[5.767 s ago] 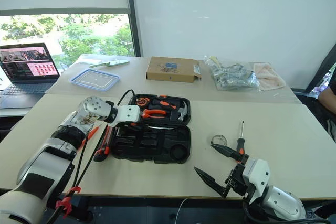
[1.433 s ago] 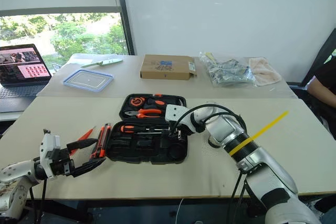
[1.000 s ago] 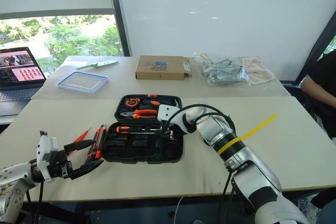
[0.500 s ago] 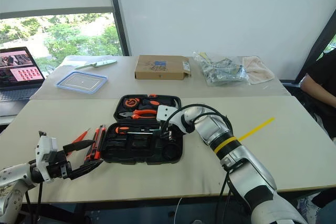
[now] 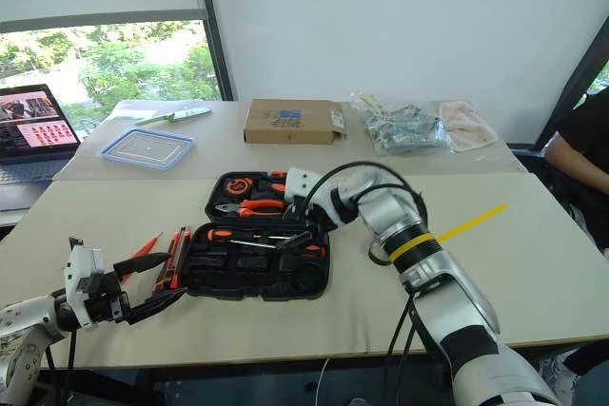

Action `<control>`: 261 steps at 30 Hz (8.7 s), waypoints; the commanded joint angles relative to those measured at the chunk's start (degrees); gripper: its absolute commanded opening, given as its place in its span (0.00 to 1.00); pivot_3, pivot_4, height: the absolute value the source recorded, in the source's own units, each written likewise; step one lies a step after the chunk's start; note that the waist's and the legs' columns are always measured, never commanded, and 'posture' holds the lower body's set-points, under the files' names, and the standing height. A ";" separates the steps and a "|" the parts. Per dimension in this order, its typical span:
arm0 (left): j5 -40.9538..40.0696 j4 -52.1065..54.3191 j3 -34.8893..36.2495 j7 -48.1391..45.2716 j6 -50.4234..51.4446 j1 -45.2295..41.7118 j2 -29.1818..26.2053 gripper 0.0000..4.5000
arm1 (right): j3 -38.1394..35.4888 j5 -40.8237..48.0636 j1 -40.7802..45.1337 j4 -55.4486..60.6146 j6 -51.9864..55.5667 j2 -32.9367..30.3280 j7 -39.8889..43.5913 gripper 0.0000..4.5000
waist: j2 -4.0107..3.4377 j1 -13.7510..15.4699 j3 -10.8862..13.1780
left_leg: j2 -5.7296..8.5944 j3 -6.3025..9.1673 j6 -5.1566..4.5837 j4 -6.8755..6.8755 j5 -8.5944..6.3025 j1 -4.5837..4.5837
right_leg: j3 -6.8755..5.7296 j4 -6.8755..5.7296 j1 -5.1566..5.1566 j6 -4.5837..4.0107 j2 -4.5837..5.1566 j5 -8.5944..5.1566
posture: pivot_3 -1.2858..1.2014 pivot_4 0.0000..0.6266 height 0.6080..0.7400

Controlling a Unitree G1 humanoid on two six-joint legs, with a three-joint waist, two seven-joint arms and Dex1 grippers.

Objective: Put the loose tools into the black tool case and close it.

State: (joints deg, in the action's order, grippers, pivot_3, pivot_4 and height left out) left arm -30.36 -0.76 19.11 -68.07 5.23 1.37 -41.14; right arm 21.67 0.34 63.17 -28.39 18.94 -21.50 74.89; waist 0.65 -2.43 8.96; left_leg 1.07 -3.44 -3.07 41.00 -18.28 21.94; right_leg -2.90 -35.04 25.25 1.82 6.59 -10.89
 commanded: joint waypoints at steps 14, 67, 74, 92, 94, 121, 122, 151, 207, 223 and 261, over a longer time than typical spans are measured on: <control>0.46 1.35 0.53 1.44 -0.61 0.14 -0.42 1.00 | 1.76 -3.03 -5.17 -1.85 -7.39 5.68 -6.07 0.01 | 0.00 -0.17 0.00 | 0.00 -0.02 0.03 0.00 0.02 0.00 | 0.00 -0.03 0.03 -0.01 -0.01 0.00 | 0.52 0.24 1.00; -3.04 -8.63 26.48 14.23 0.52 19.37 1.48 1.00 | -29.89 26.71 -49.89 42.96 -16.01 -7.24 -11.09 0.99 | 0.22 1.78 0.03 | -0.12 -0.01 -0.08 -0.19 -0.15 -0.52 | -0.24 0.31 -0.36 -0.23 0.14 0.04 | 0.52 0.24 1.00; -3.60 -3.85 17.63 18.88 18.91 8.06 -6.36 1.00 | -28.92 28.68 -50.57 45.87 -14.63 -9.62 -12.44 0.99 | 0.27 2.76 0.05 | -0.05 0.06 -0.32 -0.12 -0.17 -0.89 | -0.24 0.02 -0.64 -0.33 0.34 0.11 | 0.52 0.24 1.00; 7.82 -10.10 -6.80 25.28 36.56 -16.48 -10.83 0.51 | -25.13 28.75 -48.25 48.34 -12.82 -9.58 -16.40 1.00 | 0.29 1.74 0.06 | -0.07 -0.06 0.19 -0.30 0.17 -0.53 | -0.12 0.04 -0.26 -0.36 -0.07 0.14 | 0.52 0.24 1.00; 8.15 -10.92 -6.46 24.80 35.82 -16.25 -10.67 0.33 | -25.24 28.79 -48.45 48.62 -12.77 -9.75 -16.63 1.00 | 0.29 1.75 0.06 | -0.07 -0.09 0.19 -0.27 0.17 -0.57 | -0.06 0.03 -0.29 -0.35 -0.06 0.14 | 0.52 0.24 1.00; 29.07 -28.17 -35.88 -13.88 -7.89 -48.02 -1.73 0.10 | -28.03 30.71 -54.86 53.07 -10.79 -15.29 -17.85 1.00 | 0.40 2.43 0.13 | 0.00 -0.28 -0.14 0.07 0.06 -0.34 | 0.10 0.05 -0.25 -0.26 -0.25 0.20 | 0.52 0.24 1.00; 29.49 -29.34 -36.02 -13.77 -8.22 -48.53 -1.37 0.10 | -28.13 30.71 -55.10 53.34 -10.77 -15.28 -18.11 1.00 | 0.40 2.44 0.13 | -0.02 -0.27 -0.18 0.08 0.04 -0.29 | 0.10 0.06 -0.22 -0.25 -0.25 0.20 | 0.52 0.24 1.00; 36.90 -28.99 -39.99 -15.42 -2.93 -48.73 0.77 0.10 | -26.73 30.34 -55.06 53.03 -11.66 -14.60 -19.19 1.00 | 0.39 3.07 0.13 | -0.01 -0.26 -0.60 0.83 -0.20 -0.03 | 0.21 0.03 -0.31 0.18 -0.12 0.34 | 0.52 0.24 1.00; 27.37 -22.92 -31.26 -9.38 -0.80 -42.53 1.62 0.02 | -25.09 28.97 -52.95 49.50 -12.96 -12.45 -17.63 1.00 | 0.38 3.08 0.14 | 0.09 -0.25 -0.72 0.92 -0.28 0.12 | 0.34 0.05 -0.19 0.30 -0.12 0.35 | 0.52 0.24 1.00; 24.13 -23.96 -29.45 -9.93 1.11 -42.91 3.15 0.02 | -25.21 29.39 -54.60 51.03 -12.31 -12.71 -17.92 1.00 | 0.38 3.16 0.14 | 0.08 -0.23 -0.68 0.97 -0.26 0.06 | 0.34 0.01 -0.26 0.30 -0.13 0.35 | 0.52 0.24 1.00; 20.35 -23.11 -22.50 -3.26 -0.78 -36.94 2.76 0.07 | -25.46 29.35 -54.99 50.90 -12.62 -12.45 -18.42 1.00 | 0.38 2.94 0.13 | 0.07 -0.25 -0.68 0.96 -0.26 -0.07 | 0.38 0.01 -0.33 0.30 -0.13 0.35 | 0.52 0.24 1.00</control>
State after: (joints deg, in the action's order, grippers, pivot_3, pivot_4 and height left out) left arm -7.63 -24.88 -7.67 -74.20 4.28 -37.10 -38.02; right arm -2.74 29.31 8.28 20.78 7.56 -34.02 56.75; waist 1.03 0.51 9.09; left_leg 1.12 -3.68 -3.75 41.95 -18.54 21.87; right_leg -2.52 -35.03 24.93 2.12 6.46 -10.53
